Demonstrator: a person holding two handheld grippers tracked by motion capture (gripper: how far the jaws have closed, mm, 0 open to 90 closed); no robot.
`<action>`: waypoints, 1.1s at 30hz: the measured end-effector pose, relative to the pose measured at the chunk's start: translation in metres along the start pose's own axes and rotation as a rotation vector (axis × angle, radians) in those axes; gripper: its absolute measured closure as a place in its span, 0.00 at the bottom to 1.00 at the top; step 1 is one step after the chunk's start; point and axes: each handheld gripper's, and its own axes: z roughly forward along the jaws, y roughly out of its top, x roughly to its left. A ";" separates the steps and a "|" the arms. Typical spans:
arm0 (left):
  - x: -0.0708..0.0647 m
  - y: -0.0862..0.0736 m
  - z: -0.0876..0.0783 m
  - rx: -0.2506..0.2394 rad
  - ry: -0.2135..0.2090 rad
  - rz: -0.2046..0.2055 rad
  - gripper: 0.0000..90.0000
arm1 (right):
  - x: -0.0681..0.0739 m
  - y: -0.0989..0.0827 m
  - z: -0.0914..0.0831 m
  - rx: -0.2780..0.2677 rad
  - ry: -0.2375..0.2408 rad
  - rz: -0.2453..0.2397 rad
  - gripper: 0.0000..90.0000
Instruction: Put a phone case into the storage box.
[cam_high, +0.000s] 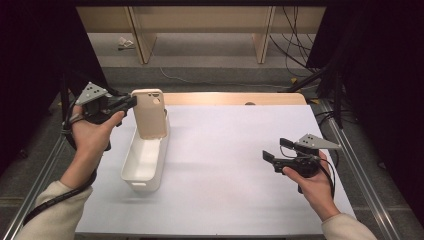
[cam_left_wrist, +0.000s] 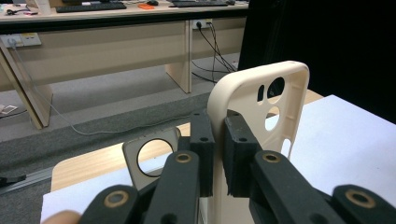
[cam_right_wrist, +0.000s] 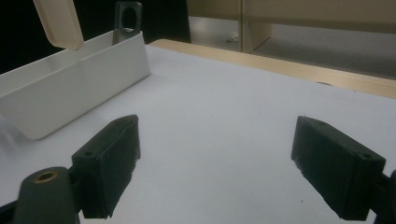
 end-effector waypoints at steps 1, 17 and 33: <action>0.000 0.000 0.000 0.001 0.002 0.000 0.93 | 0.000 0.000 0.000 0.000 0.000 0.001 0.18; 0.006 0.000 0.004 0.013 0.017 0.003 0.93 | -0.001 0.000 0.000 0.001 0.003 0.005 0.18; 0.009 0.001 0.008 0.024 0.030 0.016 0.93 | -0.002 -0.001 0.000 0.001 0.000 0.007 0.18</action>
